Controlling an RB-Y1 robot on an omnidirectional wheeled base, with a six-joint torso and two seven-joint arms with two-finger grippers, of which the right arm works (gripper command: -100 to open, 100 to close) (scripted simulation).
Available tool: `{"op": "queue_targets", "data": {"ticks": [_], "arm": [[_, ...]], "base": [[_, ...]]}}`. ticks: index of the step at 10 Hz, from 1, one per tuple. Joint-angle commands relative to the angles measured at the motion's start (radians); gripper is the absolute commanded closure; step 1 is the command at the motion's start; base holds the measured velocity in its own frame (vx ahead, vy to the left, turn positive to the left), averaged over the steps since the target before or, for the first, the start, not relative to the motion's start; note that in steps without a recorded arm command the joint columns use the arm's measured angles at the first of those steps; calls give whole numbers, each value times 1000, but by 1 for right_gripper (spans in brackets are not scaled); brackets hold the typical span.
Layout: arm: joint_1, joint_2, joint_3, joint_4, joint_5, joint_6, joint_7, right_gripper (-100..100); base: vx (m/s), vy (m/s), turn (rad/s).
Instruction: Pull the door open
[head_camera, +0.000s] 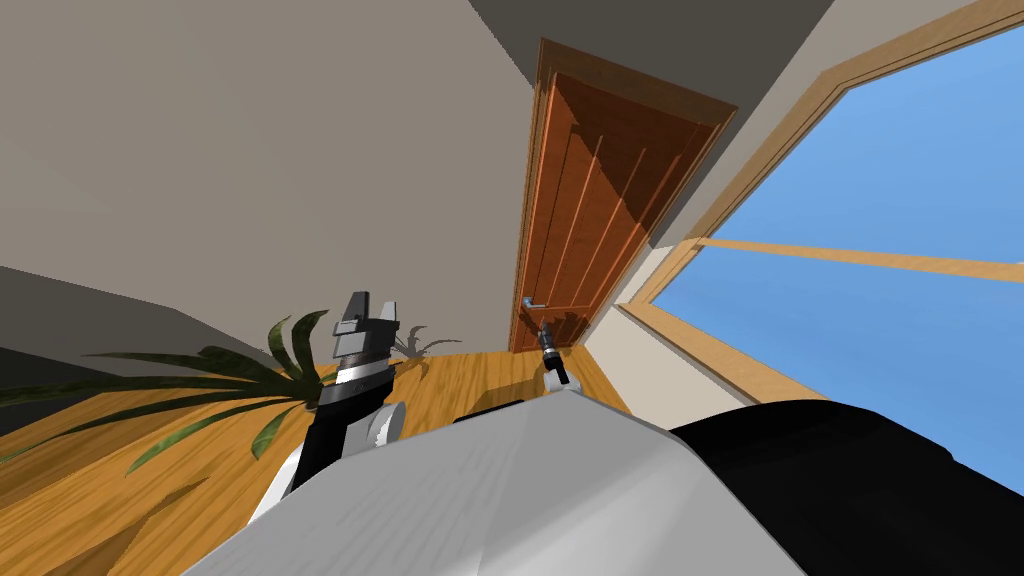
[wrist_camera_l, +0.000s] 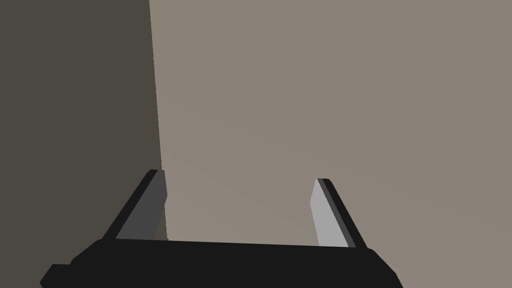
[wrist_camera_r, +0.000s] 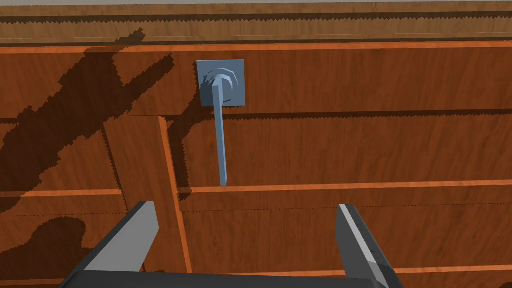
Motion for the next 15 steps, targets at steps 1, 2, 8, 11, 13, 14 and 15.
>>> {"op": "queue_targets", "data": {"ticks": [1, 2, 8, 11, 13, 14, 15], "arm": [[-13, -2, -2, 32, -4, -8, -1, -100], [-22, -3, -2, 52, -6, -13, -2, -100], [-73, -11, -8, 173, -19, -45, -8, -100], [-109, -17, -12, 259, -28, -68, -12, -100], [-100, -34, -17, 265, -33, -80, -27, -100], [-92, -48, -21, 269, -37, -86, -39, -100], [-92, -48, -21, 269, -37, -86, -39, -100]], "base": [[71, -42, 42], [72, -37, 46], [77, -28, 45], [121, -47, 69], [84, -9, 68], [199, 22, 133], [158, 15, 49]]}}
